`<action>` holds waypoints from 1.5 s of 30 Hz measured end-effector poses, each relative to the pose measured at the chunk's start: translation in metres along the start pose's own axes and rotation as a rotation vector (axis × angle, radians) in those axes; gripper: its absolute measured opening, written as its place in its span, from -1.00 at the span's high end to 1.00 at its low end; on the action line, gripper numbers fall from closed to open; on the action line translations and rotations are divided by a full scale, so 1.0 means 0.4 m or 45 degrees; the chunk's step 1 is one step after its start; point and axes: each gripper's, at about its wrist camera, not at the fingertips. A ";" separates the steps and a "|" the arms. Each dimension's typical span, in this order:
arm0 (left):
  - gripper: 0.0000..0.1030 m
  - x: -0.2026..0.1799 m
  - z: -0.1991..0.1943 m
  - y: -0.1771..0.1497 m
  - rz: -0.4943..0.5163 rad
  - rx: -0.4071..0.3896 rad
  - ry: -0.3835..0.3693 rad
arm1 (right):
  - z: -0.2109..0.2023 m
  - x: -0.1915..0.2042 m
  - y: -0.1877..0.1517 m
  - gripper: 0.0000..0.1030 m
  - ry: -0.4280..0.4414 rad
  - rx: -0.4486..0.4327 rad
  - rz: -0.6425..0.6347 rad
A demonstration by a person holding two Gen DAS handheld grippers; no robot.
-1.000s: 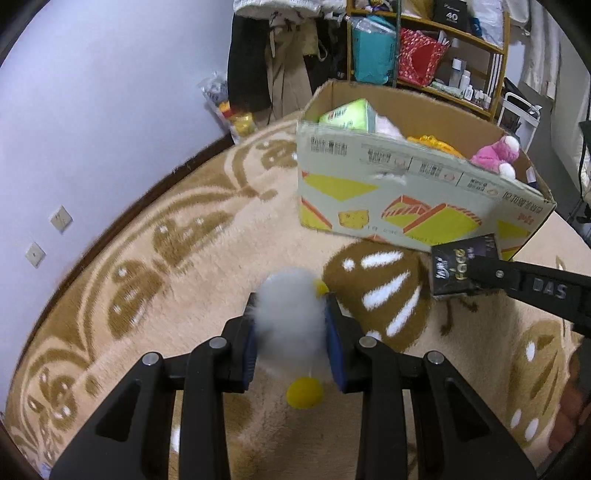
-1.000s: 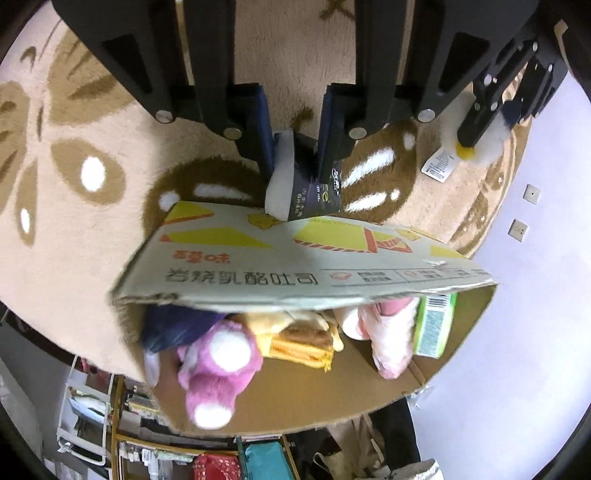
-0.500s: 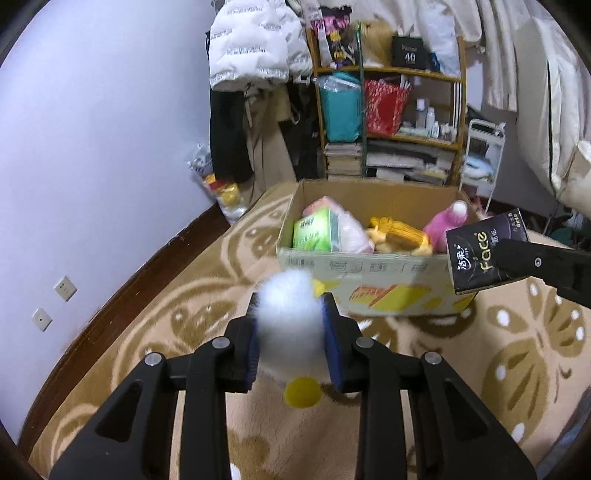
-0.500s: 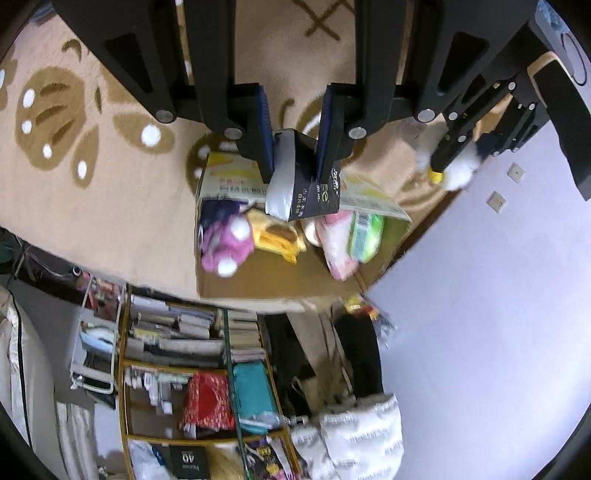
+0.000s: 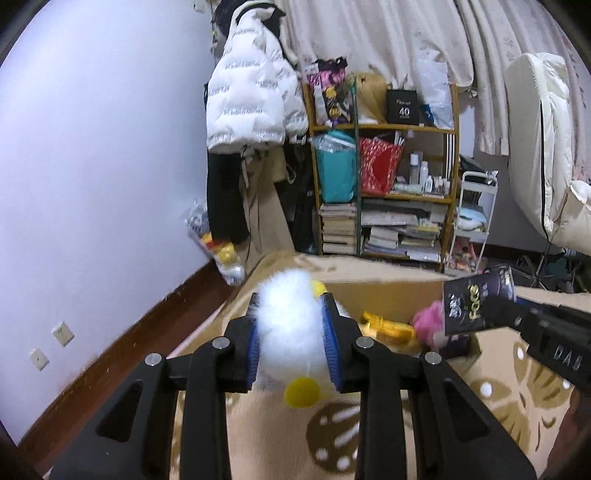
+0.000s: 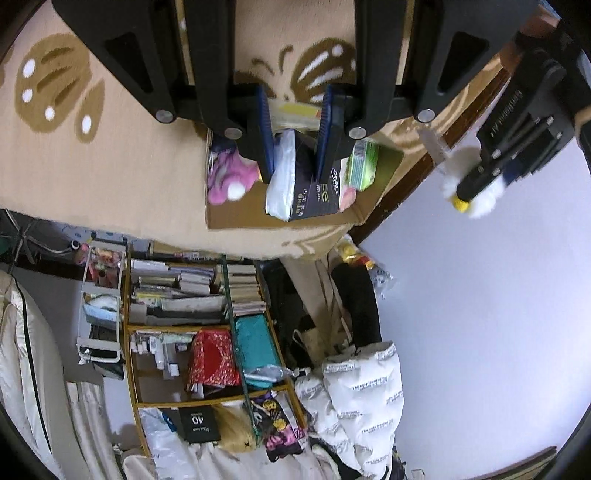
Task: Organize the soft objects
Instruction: 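Carry the white plush with the left tool while the right tool carries the black pack over the box, then open the left gripper to drop the white plush in the box while the right gripper releases the black pack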
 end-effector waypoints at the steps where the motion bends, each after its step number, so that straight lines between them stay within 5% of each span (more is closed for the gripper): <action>1: 0.45 -0.006 0.004 0.014 0.005 -0.011 0.000 | 0.002 -0.001 0.007 0.56 -0.002 -0.007 0.002; 13: 0.44 -0.069 0.098 0.091 0.025 -0.019 -0.070 | 0.064 -0.050 0.075 0.55 -0.014 -0.064 0.054; 31: 0.36 -0.090 0.312 -0.017 -0.004 0.338 -0.162 | 0.180 -0.065 0.043 0.54 -0.051 0.081 0.020; 34: 0.26 -0.097 0.323 -0.030 0.026 0.378 -0.149 | 0.193 -0.061 0.036 0.54 -0.040 0.107 0.010; 36: -0.03 -0.098 0.316 -0.036 0.042 0.367 -0.135 | 0.203 -0.059 0.029 0.53 -0.038 0.131 0.013; 43: -0.22 -0.071 0.300 -0.038 0.039 0.379 -0.088 | 0.206 -0.057 0.014 0.47 -0.028 0.159 0.014; 45: -0.49 -0.057 0.291 -0.040 0.023 0.381 -0.077 | 0.200 -0.059 0.015 0.47 -0.032 0.155 0.020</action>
Point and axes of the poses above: each gripper's, at about its wrist camera, not at the fingertips, and z roughly the way its jaws point, x to its left, y to its top, and after that the axes turned 9 degrees about x, right-handed
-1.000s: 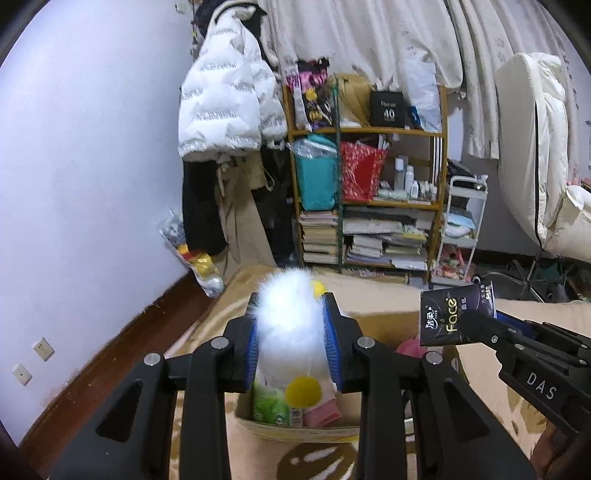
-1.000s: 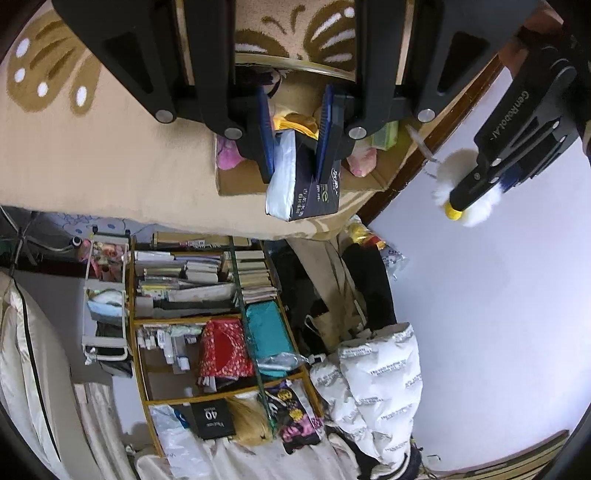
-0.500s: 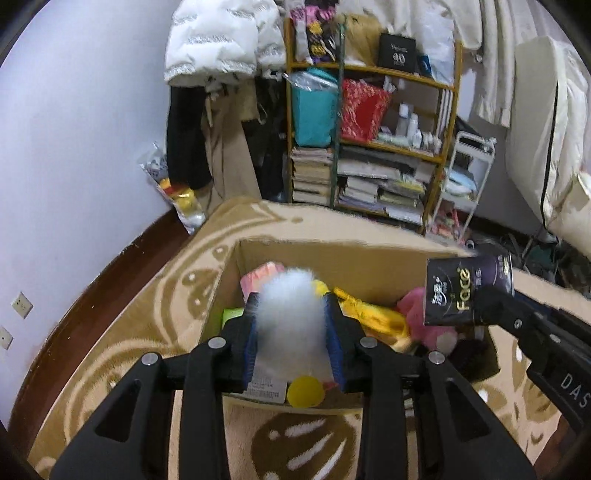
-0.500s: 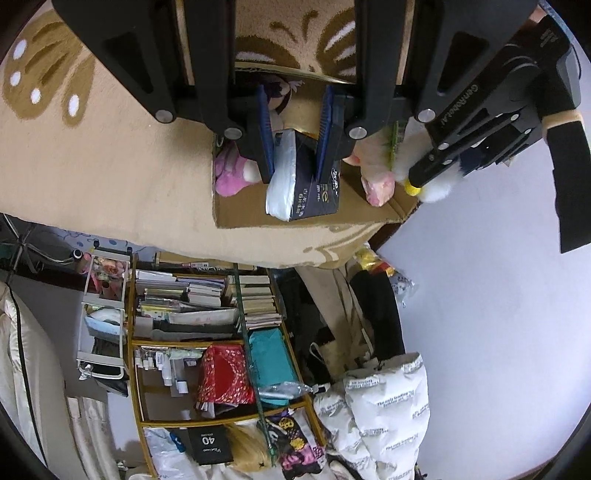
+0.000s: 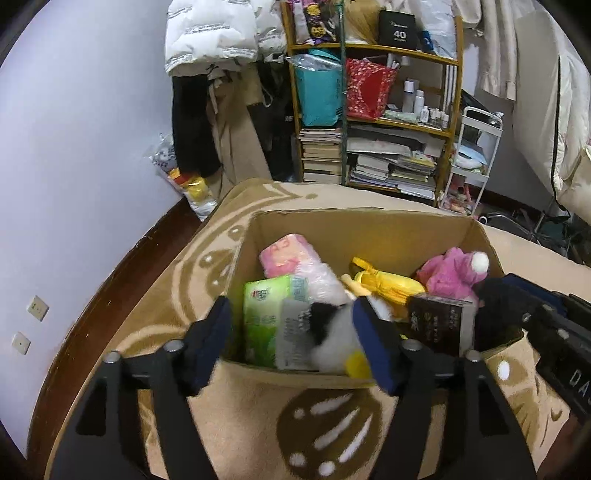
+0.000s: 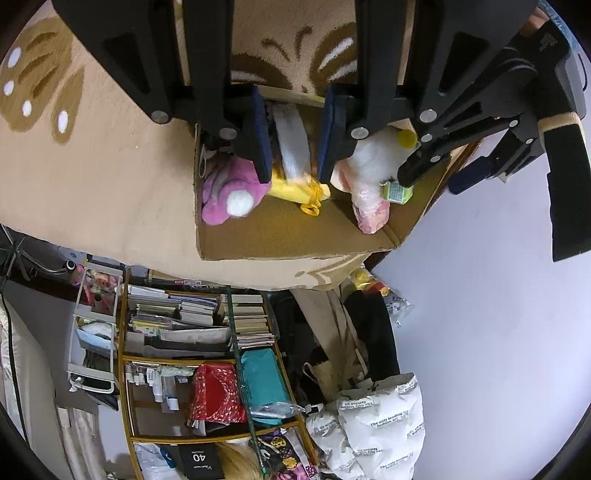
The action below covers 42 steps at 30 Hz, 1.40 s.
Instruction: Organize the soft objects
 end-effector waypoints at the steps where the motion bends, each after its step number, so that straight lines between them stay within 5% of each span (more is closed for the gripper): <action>1: -0.53 0.006 -0.006 -0.002 -0.008 -0.002 0.004 | -0.006 -0.001 0.000 0.47 -0.007 -0.010 0.003; 6: -0.65 0.034 -0.045 -0.015 -0.020 0.006 0.019 | -0.031 -0.006 -0.002 0.33 0.000 -0.019 0.018; 15: -0.80 0.076 -0.169 -0.057 -0.032 -0.044 0.028 | -0.138 0.038 -0.043 -0.65 -0.072 -0.064 -0.067; 19: -0.84 0.086 -0.236 -0.082 -0.005 -0.084 0.047 | -0.202 0.053 -0.065 -1.00 -0.006 -0.108 -0.037; 33: -0.99 0.121 -0.490 -0.212 -0.035 -0.336 0.056 | -0.432 0.074 -0.190 -1.00 -0.086 -0.294 -0.089; 42: -0.99 0.128 -0.566 -0.325 -0.057 -0.447 0.043 | -0.533 0.085 -0.270 -1.00 -0.097 -0.406 -0.118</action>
Point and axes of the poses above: each gripper's, at about its wrist camera, not at the fingertips, and z roughly the way its jaws point, x to its left, y to its top, and after that the axes turned 9 degrees about x, right-handed
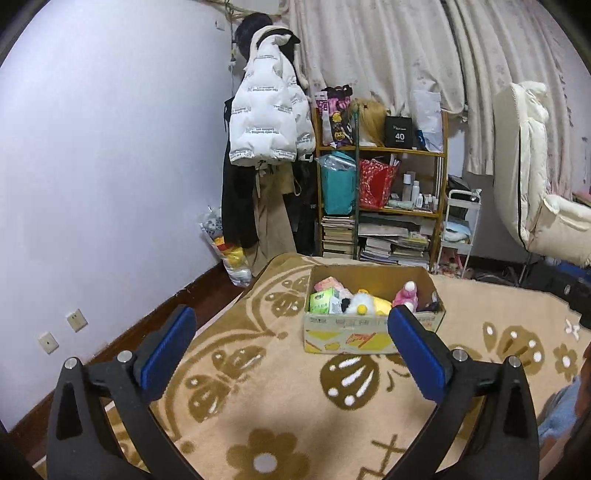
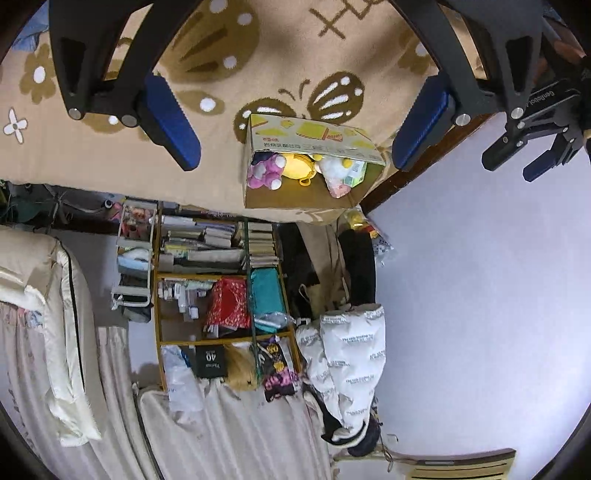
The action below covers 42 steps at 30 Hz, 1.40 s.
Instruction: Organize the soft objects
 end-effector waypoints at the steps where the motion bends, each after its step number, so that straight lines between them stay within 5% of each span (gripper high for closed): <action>1: -0.99 -0.002 -0.003 -0.010 0.012 0.001 -0.002 | -0.005 0.002 -0.003 -1.00 -0.009 -0.010 -0.006; 17: -0.99 0.016 0.047 -0.132 0.001 0.025 0.009 | 0.004 0.039 -0.052 -1.00 -0.048 -0.063 -0.090; 42: -0.99 0.019 0.080 -0.148 0.007 0.080 0.010 | 0.055 0.019 -0.076 -1.00 -0.087 0.029 -0.067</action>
Point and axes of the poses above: each gripper's, at about its wrist camera, not at the fingertips, and z roughly the way its jaws point, x to its left, y to its top, and after that the axes turned 9 degrees about x, right-handed
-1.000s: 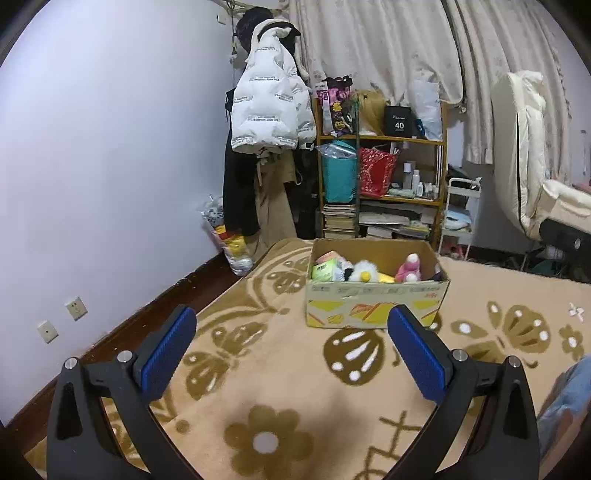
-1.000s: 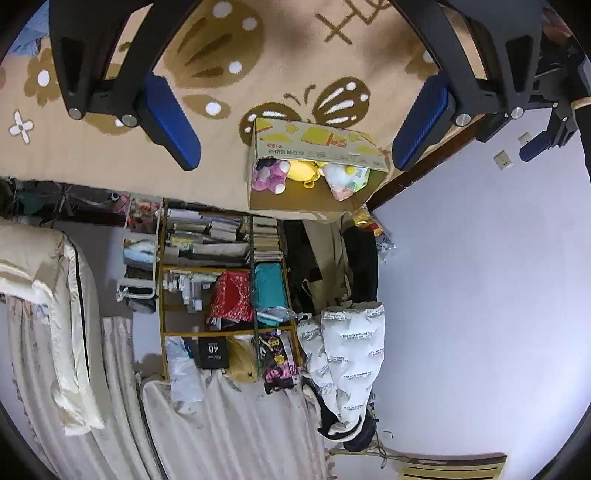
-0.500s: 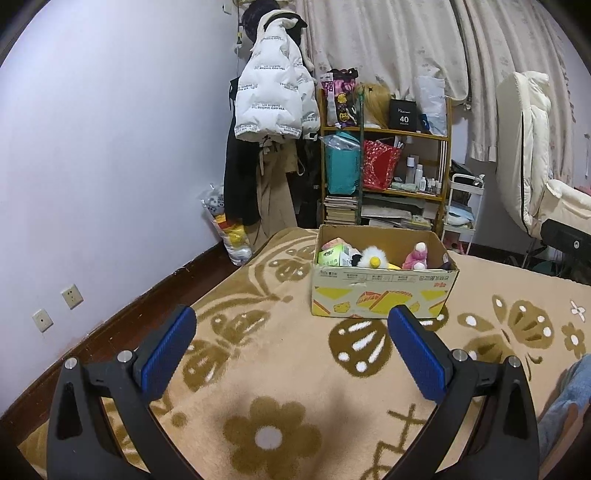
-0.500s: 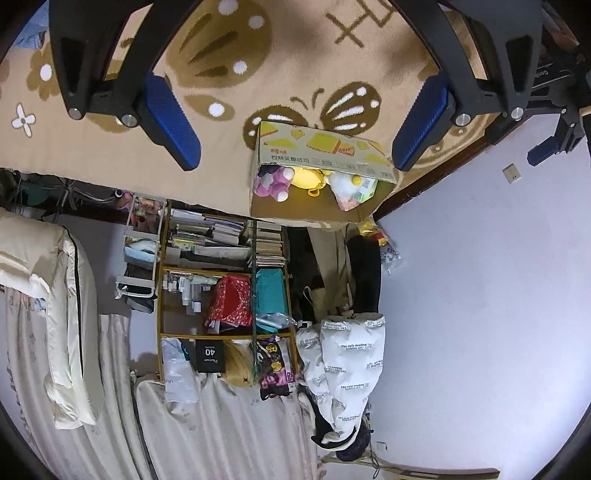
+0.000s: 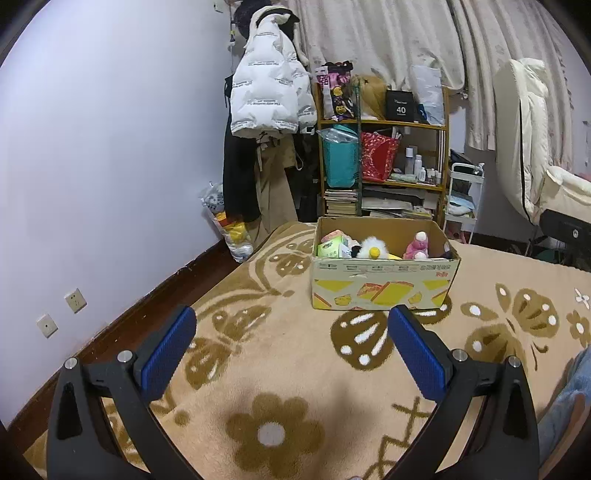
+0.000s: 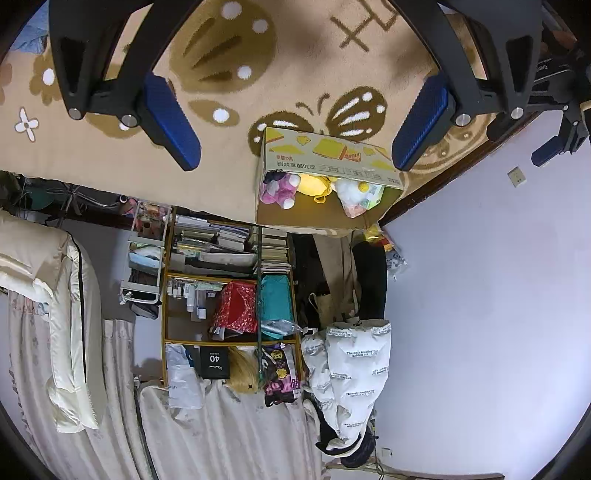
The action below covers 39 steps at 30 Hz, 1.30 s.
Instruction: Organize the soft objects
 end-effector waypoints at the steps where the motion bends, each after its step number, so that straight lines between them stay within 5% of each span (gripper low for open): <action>1: -0.99 -0.002 0.000 0.000 0.005 0.001 0.000 | 0.000 0.000 0.000 -1.00 0.000 0.000 0.001; 39: -0.99 -0.003 -0.008 -0.001 0.004 -0.003 -0.003 | -0.008 -0.012 0.003 -1.00 -0.003 -0.011 0.002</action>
Point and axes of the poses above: each gripper's, at about its wrist camera, not at the fingertips, and z roughly the way its jaws point, x to its left, y to its top, and after that the axes turned 9 degrees about x, right-handed
